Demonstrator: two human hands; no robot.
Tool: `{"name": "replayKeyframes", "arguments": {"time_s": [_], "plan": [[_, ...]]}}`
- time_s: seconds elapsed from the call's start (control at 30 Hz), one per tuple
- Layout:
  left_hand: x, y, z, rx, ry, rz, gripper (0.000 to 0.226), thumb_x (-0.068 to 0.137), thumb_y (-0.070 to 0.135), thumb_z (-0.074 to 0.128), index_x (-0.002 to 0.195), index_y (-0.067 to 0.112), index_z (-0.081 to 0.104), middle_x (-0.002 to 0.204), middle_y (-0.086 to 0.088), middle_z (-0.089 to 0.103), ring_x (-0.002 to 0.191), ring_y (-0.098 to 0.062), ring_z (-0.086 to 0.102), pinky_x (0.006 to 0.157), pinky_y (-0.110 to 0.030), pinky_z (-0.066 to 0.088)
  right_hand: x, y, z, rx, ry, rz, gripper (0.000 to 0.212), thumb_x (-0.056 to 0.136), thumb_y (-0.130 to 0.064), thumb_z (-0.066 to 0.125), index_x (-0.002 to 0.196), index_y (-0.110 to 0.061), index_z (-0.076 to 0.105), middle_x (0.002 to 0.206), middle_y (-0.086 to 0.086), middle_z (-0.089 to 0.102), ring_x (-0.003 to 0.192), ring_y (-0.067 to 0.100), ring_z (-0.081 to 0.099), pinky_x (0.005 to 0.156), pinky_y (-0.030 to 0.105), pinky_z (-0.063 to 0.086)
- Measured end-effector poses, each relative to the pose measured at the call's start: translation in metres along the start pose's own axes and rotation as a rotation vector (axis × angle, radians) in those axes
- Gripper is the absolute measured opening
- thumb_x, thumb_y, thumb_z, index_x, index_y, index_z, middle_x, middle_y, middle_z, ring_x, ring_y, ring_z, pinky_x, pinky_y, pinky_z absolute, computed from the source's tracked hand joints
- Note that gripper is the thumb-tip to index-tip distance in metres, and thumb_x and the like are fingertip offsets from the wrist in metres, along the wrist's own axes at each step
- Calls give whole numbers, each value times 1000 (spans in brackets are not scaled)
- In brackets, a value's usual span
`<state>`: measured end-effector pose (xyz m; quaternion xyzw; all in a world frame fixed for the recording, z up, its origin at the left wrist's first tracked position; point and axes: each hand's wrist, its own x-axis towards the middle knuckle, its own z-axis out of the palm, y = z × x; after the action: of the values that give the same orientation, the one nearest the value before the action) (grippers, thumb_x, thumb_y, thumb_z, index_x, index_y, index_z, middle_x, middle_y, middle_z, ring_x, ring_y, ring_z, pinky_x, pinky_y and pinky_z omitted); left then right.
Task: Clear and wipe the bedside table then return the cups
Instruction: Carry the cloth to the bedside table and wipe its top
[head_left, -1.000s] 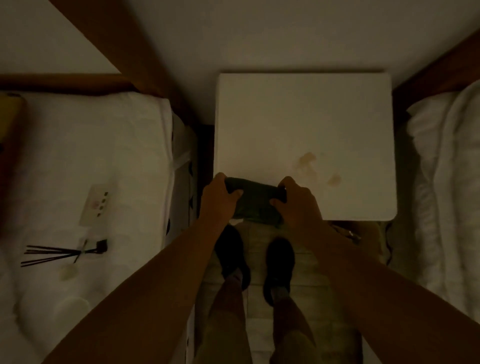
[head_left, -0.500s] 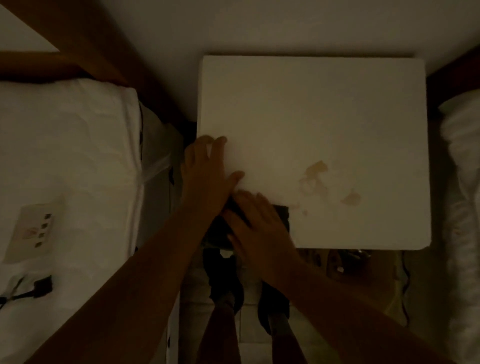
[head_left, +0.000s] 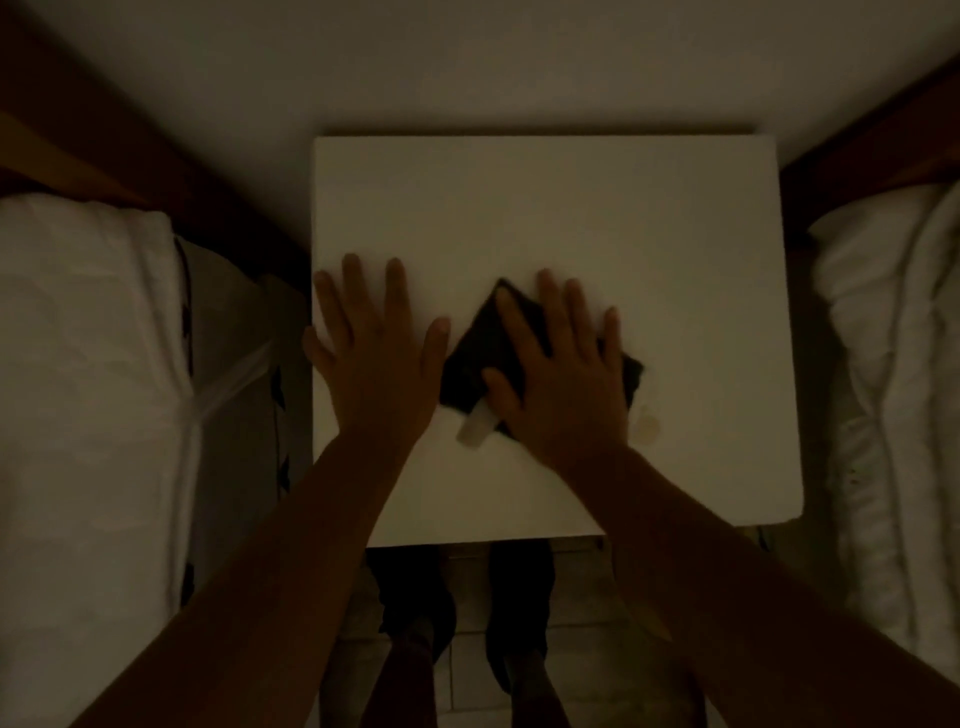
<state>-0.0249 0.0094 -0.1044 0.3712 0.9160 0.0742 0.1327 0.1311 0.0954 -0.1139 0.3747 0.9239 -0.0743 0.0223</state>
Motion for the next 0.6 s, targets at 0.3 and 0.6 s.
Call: {"name": "replayKeyframes", "arguments": {"time_s": [0.3,0.6], "plan": [[3,0,9,106,29,-15,74,93,65,22,153,26,4,160,-16,6,146,-42,2,106,-70,16,-11,154,-20,-52,11,349,66,94,-65,18,153,-38,5,163,7,10,149,32,9,117,60,14],[1,5,4,111,-9,-22,75,93,63,25,153,24,3,161,-16,3,146,-42,0,107,-71,15,-99,143,-19,-31,-75,419,66,95,-61,17,154,-34,3,164,7,2,151,28,-1,119,57,9]]}}
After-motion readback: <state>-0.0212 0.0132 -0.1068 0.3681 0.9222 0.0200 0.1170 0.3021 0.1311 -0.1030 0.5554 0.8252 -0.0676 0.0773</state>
